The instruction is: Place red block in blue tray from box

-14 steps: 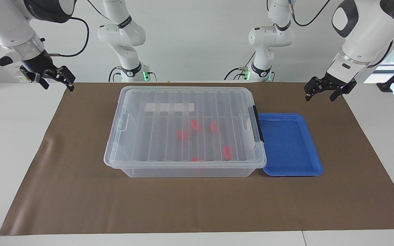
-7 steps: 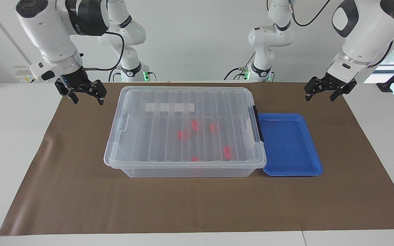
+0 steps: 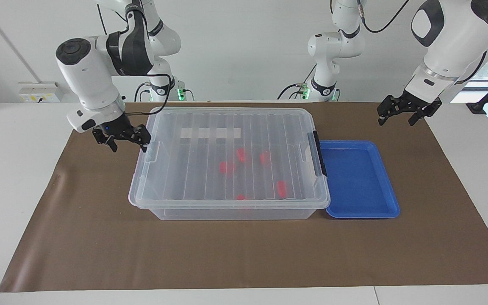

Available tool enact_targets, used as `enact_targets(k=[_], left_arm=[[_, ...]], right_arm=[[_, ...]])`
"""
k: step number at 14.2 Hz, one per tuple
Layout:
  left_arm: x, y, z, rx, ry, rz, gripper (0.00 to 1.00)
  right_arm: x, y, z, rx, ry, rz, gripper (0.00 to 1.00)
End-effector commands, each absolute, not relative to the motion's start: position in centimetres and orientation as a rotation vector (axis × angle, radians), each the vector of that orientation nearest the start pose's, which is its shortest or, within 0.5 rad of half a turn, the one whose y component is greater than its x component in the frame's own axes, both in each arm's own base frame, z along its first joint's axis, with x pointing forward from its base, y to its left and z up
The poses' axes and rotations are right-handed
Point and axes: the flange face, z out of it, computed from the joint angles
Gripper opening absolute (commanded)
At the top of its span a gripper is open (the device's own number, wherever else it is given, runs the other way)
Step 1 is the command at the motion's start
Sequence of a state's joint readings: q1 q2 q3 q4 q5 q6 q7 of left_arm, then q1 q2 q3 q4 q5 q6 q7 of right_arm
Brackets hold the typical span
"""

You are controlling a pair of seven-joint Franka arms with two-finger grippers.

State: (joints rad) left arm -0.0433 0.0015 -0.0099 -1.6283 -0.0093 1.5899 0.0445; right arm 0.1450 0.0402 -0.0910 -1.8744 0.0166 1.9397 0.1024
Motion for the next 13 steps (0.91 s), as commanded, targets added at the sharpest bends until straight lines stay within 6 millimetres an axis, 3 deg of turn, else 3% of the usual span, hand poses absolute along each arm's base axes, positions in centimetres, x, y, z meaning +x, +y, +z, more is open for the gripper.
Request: enact_targets(k=[1,6,9,13], left_arm=[[54.5,-2.6,59.9,-3.153,0.135,0.078,1.00],[54.3,-2.6,60.0,-3.153,0.132,0.085,1.00],[54.4,-2.6,60.0,-3.153,0.135,0.075,1.00],[54.6,-2.6,60.1,-3.151,0.139,0.056,1.00]], right_arm=[[57.0,2.5,47.3,-3.109,0.121,-0.045,1.00],[56.5,2.2,46.1,-3.110,0.119,-0.016,1.00],[56.4,0.2,46.0,-3.109,0.160,-0.013,1.00],[56.3,-1.0,45.9,-3.107,0.191,-0.008,1.00]])
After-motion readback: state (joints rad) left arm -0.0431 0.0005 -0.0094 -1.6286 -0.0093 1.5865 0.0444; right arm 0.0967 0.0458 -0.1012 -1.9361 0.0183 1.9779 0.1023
